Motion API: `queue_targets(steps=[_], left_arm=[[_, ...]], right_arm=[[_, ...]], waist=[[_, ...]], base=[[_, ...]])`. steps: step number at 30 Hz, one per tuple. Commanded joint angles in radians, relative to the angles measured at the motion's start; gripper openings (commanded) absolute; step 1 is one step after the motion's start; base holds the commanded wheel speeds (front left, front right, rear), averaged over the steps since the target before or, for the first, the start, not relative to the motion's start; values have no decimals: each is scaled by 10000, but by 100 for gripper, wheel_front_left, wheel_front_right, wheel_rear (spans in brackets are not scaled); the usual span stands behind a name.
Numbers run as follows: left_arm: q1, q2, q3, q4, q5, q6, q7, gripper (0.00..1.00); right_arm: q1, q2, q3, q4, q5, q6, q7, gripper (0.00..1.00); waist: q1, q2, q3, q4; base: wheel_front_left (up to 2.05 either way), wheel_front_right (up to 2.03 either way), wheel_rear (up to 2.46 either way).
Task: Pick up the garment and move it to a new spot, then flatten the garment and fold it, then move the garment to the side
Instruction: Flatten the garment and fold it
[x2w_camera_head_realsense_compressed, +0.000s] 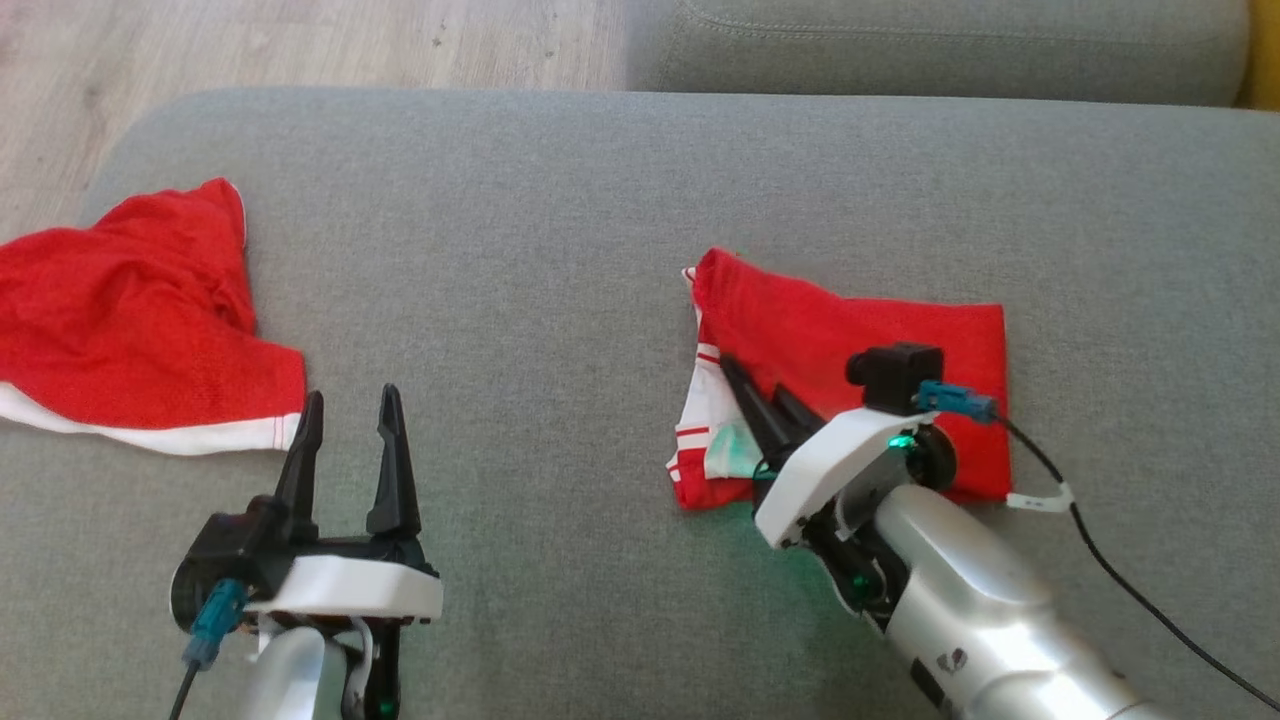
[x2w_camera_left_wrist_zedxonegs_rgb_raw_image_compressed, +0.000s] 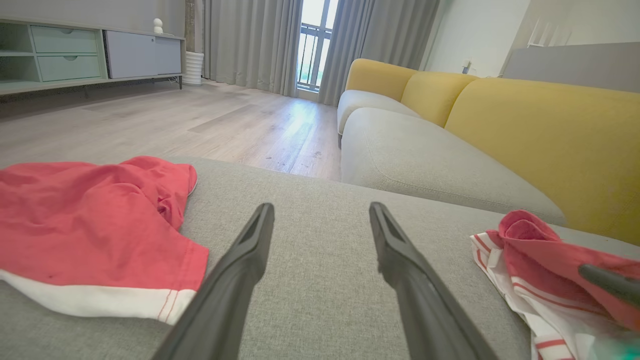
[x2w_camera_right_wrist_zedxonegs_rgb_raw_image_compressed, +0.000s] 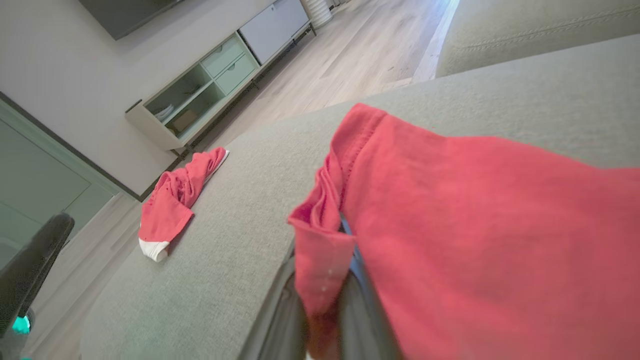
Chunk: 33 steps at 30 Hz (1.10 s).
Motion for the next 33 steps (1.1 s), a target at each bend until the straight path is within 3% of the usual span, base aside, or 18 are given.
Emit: queue_targets(steps=[1,2,3,4,12,17,21,24,25,29,33], left_arm=[[-304,34,245,-299,-71,-7,-53,100],[-303,34,251,-300,-70,-2,-53,100],[-300,34,262,-298,-63,1,-53,100],[-298,34,280,-293,-54,2,-53,100],[-334,37,419,-333,145,-41,-53,100],[-367,36,545,-662,206,-74,-53,100],[-438,35,527,-1054,187,-123,-53,100],[-487,35,488,-1277,155,-156,-53,100],[-523,35,452,-1463,144,-176,-53,100],[-539,35,458,-1705,78,-191,-53,100],[-522,34,530,-1914,62,-143,-53,100]], right_arm=[[-303,125,260,-230,114,67,-127,0],[-295,125,365,-205,174,67,-112,0],[-302,125,470,-162,186,67,-107,40],[-296,125,586,-139,237,67,-41,100],[-804,125,340,68,119,67,-647,100],[-1289,126,-726,768,-721,67,-1051,100],[-1467,110,-1977,1159,-2075,67,-1213,100],[-1378,-93,-2734,876,-2894,67,-1229,100],[-1030,-310,-3562,282,-3719,67,-1232,100],[-262,-461,-4609,-705,-4922,67,-1235,100],[876,-301,-5885,-1907,-5867,67,-1236,100]], waist=[[0,0,30,5],[0,0,42,0],[0,0,46,-13],[0,0,51,-32],[0,0,-8,-476],[0,0,-63,-896],[0,0,-67,-1212],[0,0,-66,-1349],[0,0,-70,-1475],[0,0,-85,-1661],[0,0,-121,-1823]], base=[[0,0,0],[0,0,0],[0,0,0],[0,0,0],[0,0,0],[0,0,0],[0,0,0],[0,0,0],[0,0,0],[0,0,0],[0,0,0]])
